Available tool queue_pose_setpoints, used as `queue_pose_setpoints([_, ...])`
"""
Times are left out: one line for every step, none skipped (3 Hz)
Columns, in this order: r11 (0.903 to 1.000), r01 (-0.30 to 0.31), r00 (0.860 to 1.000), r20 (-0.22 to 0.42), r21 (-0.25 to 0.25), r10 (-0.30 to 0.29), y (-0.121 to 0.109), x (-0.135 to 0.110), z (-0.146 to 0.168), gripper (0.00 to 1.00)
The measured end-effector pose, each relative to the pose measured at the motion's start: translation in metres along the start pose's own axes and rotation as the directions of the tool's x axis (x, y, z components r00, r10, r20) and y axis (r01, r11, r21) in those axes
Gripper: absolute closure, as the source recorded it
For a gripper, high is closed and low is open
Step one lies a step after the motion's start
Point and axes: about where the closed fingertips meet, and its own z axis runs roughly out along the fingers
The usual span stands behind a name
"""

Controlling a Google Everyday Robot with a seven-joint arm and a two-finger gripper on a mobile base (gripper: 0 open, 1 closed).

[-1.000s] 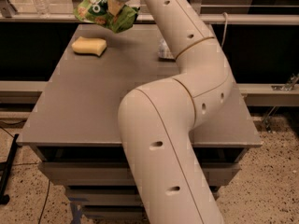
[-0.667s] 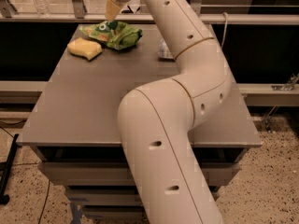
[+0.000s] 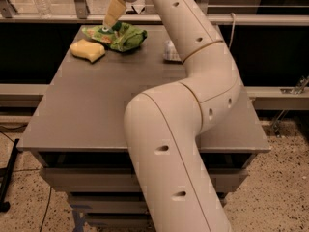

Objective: Move green rice chip bag near sponge

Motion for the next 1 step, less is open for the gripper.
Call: queue_pose_setpoints([0.9999, 0.001, 1.0, 0.019, -0.013, -0.001, 0.0003, 0.0, -0.0024, 0.0])
